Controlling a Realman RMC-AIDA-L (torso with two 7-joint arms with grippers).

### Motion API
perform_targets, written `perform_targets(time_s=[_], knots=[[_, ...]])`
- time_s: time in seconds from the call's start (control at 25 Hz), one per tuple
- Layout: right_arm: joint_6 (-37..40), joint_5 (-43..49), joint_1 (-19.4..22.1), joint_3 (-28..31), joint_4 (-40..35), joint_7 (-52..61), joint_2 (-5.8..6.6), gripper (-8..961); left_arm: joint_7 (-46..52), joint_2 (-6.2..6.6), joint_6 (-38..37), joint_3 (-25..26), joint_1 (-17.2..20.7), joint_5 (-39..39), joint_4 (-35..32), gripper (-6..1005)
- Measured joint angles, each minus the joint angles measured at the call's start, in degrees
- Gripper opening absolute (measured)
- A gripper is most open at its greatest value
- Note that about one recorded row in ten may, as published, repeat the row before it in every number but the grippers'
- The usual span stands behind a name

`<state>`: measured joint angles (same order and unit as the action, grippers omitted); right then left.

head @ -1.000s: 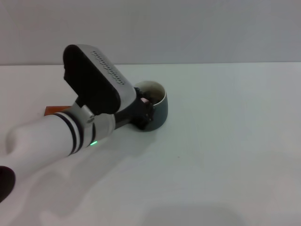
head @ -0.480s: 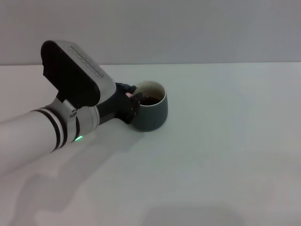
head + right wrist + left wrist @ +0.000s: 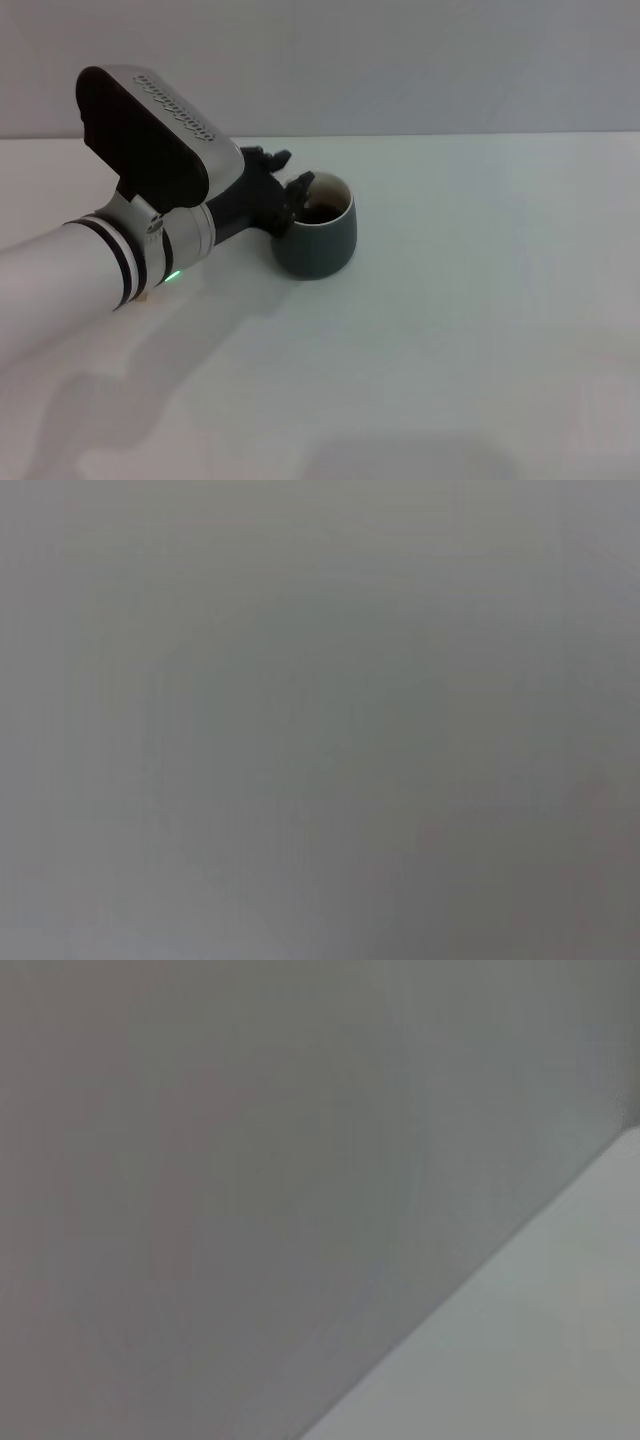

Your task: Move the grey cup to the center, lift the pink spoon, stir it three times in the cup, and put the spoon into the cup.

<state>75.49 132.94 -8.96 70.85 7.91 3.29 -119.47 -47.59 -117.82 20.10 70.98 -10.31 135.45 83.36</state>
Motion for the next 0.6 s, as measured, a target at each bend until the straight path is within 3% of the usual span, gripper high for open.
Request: perform_targets(time_s=[0.2, 0.32, 0.44, 0.48, 0.52, 0.6], knots=[[0.2, 0.0, 0.1, 0.0, 0.0, 0.0, -0.05, -2, 0.2, -0.15, -4.4, -1.2, 0.7, -0.5, 0.4, 271], [0.3, 0.0, 0.1, 0.0, 0.0, 0.0, -0.06, -2, 0.8, -0.17, -16.8, -4.3, 3.2, -0.7, 0.2, 387], [0.3, 0.1, 0.2, 0.0, 0.0, 0.1, -0.07, -2, 4.1, -0.14, -40.0, -9.7, 6.1, 0.0, -2.8, 504], [0.3, 0.1, 0.2, 0.0, 0.1, 0.1, -0.07, -2, 10.1, -0.13, -58.9, -12.6, 6.5, 2.9, -8.8, 543], [0.3, 0.1, 0.2, 0.0, 0.1, 0.1, -0.07, -2, 10.1, -0.13, -58.9, -12.6, 6.5, 2.9, -8.8, 582], [0.4, 0.0, 0.2, 0.0, 0.2, 0.1, -0.07, -2, 17.5, -0.13, -75.4, -12.9, 5.9, 7.1, -16.4, 661]])
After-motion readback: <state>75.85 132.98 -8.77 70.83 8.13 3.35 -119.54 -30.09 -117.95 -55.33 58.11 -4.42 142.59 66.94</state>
